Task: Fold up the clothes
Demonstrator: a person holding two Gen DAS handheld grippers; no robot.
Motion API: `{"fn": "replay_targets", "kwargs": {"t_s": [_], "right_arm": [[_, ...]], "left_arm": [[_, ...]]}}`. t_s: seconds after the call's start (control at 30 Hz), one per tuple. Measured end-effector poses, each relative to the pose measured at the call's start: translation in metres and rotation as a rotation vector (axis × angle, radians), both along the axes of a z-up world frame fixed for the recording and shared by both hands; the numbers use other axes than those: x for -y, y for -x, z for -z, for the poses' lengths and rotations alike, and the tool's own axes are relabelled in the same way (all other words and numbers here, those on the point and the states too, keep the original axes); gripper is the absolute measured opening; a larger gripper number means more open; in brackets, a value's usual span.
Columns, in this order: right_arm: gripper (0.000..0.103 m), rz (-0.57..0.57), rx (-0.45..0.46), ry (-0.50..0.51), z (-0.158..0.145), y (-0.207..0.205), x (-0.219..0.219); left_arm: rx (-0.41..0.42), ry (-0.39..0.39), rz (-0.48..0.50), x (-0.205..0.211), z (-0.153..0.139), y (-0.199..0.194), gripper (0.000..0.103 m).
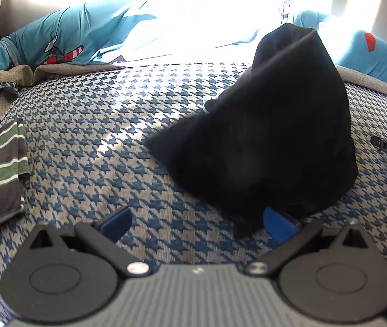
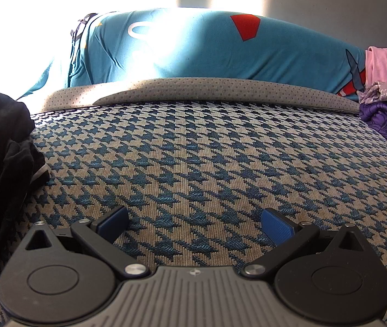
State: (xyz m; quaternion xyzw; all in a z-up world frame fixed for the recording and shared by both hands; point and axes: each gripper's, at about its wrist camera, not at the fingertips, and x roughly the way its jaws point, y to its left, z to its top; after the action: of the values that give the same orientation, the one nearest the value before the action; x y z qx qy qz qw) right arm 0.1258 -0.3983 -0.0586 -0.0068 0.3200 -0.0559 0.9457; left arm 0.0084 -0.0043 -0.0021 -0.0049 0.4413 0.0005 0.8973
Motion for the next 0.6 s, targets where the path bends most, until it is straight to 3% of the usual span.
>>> {"fn": "replay_targets", "kwargs": {"t_s": [0.33, 0.6], "right_arm": [[0.103, 0.0, 0.0, 0.0, 0.0, 0.0, 0.0], [0.103, 0.0, 0.0, 0.0, 0.0, 0.0, 0.0]], "left_arm": [[-0.012, 0.032, -0.025, -0.004, -0.006, -0.003, 0.103], [-0.018, -0.02, -0.009, 0.015, -0.004, -0.007, 0.103]]}}
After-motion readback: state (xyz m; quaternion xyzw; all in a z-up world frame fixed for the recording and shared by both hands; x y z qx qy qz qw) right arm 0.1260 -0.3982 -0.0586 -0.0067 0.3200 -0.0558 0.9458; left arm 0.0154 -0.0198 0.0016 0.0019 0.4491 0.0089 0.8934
